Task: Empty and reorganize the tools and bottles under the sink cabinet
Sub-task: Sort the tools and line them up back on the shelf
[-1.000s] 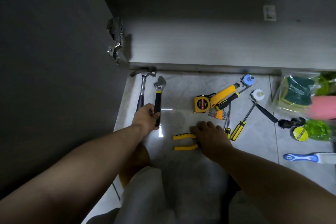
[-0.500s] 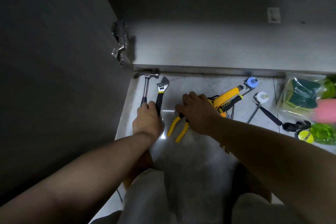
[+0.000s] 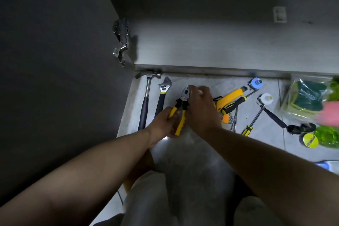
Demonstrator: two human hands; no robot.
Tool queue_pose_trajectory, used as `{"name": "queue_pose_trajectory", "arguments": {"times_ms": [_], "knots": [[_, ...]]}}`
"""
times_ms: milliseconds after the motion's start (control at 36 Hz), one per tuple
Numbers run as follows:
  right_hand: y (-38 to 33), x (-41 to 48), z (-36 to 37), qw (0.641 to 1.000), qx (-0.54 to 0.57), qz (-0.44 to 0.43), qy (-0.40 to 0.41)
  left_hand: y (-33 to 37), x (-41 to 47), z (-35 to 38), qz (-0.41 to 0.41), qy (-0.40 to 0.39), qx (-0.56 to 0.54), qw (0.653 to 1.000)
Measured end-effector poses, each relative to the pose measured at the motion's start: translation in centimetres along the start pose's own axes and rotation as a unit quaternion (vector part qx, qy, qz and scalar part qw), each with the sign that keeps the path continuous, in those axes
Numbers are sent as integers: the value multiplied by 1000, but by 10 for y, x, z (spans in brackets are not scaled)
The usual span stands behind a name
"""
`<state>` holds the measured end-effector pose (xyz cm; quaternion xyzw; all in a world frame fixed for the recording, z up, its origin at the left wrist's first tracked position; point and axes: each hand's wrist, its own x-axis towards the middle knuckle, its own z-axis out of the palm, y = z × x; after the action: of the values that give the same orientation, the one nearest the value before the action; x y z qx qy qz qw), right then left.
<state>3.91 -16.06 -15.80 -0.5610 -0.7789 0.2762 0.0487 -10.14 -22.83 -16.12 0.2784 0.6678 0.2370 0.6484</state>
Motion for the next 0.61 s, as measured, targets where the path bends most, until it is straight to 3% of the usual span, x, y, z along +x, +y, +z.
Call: {"name": "queue_pose_trajectory", "arguments": {"times_ms": [83,139,194,306,361,472,528,611], "knots": [[-4,-11,14,973,135,178,-51,-2,2,0,-4,15,-23,1000],[-7,-14,17,914,261,275,-144,-3,3,0,-9,25,-39,999],[-8,-17,17,882,325,274,-202,-4,5,-1,-15,34,-41,998],[-9,-14,18,901,291,223,-233,-10,8,-7,-14,39,23,999],[-7,-10,21,898,278,242,-238,-11,9,-11,22,83,137,987],[-3,-3,26,931,179,227,-222,-14,12,-21,93,223,354,904],[-1,-1,25,933,150,227,-233,-15,13,-25,99,232,404,880],[1,0,26,937,126,230,-232,-13,11,-30,33,209,352,912]]}}
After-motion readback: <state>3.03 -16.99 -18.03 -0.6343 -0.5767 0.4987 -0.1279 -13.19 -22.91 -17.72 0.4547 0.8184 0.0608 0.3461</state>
